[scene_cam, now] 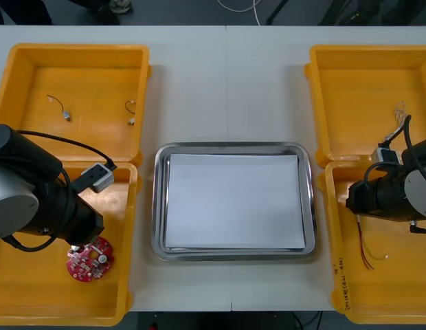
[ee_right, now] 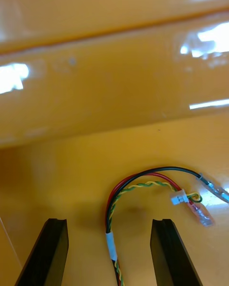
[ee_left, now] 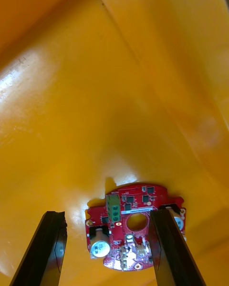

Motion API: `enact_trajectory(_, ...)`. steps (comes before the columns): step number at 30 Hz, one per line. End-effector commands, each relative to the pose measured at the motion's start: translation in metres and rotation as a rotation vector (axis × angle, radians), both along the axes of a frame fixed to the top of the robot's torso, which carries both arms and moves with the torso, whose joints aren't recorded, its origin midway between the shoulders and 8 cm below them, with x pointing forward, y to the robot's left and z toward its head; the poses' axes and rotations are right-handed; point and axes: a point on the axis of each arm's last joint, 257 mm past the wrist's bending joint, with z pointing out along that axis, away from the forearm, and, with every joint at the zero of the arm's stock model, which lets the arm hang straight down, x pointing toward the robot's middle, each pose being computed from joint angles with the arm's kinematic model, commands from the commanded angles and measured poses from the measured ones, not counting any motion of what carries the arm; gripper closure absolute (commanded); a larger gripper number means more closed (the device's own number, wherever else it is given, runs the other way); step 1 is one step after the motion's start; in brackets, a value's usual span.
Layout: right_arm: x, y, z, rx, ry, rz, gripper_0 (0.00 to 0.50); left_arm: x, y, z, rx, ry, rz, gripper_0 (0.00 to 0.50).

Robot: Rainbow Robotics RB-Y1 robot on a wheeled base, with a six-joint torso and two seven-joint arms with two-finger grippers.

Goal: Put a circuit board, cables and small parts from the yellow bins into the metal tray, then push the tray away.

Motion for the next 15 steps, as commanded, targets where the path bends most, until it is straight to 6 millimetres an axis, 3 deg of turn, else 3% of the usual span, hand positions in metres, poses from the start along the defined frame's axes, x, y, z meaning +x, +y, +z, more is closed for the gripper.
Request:
enact_trajectory(1, -0.008, 0.005, -0.013, 0.010, 0.011, -0.013, 0.000, 0.007, 0.012, 0.000, 0.086, -0.038, -0.099, 0.000)
enact_trajectory(15, -0.013, 0.008, -0.021, 0.015, 0.014, -0.014, 0.000, 0.003, 0.019, -0.029, 0.039, -0.038, -0.075, 0.000)
